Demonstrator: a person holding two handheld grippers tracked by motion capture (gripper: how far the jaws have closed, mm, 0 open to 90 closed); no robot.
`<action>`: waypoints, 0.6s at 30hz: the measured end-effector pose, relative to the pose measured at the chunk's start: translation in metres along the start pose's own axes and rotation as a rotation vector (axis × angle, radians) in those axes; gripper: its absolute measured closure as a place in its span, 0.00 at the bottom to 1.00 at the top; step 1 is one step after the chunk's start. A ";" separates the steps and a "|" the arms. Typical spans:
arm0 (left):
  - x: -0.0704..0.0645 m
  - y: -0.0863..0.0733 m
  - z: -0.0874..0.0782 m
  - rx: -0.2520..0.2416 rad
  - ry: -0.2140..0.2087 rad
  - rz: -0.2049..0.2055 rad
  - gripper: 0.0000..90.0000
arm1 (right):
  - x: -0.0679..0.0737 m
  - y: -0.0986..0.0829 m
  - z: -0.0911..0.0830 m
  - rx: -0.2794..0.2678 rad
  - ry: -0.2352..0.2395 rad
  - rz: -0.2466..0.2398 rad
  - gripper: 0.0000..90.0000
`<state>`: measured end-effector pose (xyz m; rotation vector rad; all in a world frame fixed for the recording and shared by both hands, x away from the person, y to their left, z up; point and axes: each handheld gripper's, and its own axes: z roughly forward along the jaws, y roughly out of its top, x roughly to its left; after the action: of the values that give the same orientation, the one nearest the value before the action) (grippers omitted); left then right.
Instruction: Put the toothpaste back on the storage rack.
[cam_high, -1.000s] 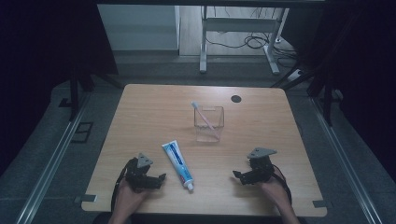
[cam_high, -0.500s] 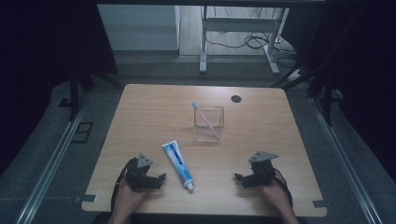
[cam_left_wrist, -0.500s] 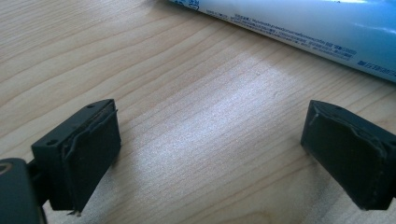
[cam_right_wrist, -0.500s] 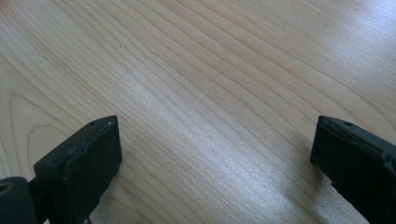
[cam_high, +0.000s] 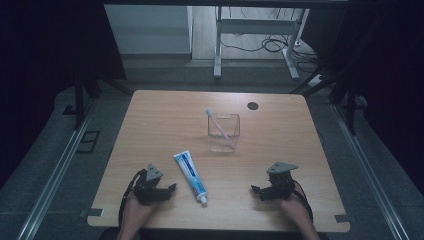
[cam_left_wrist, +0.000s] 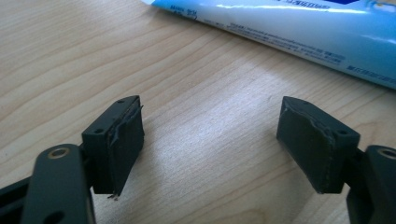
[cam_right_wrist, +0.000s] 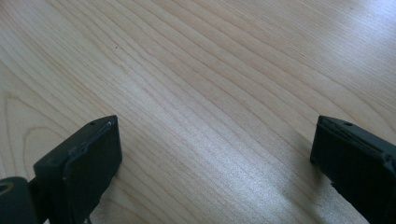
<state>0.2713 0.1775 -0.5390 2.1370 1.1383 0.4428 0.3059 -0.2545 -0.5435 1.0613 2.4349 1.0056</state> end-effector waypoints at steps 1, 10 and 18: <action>0.000 0.001 -0.001 -0.007 -0.004 0.003 0.30 | 0.000 0.000 0.000 0.000 0.000 0.000 0.02; 0.004 0.010 -0.014 -0.064 -0.112 -0.066 0.53 | 0.000 0.000 0.000 0.001 -0.002 0.002 0.02; -0.005 0.024 -0.018 -0.057 -0.152 -0.026 0.78 | 0.000 0.000 0.000 0.001 -0.003 0.002 0.02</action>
<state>0.2726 0.1706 -0.5096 2.0666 1.0547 0.2923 0.3059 -0.2548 -0.5433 1.0647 2.4332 1.0027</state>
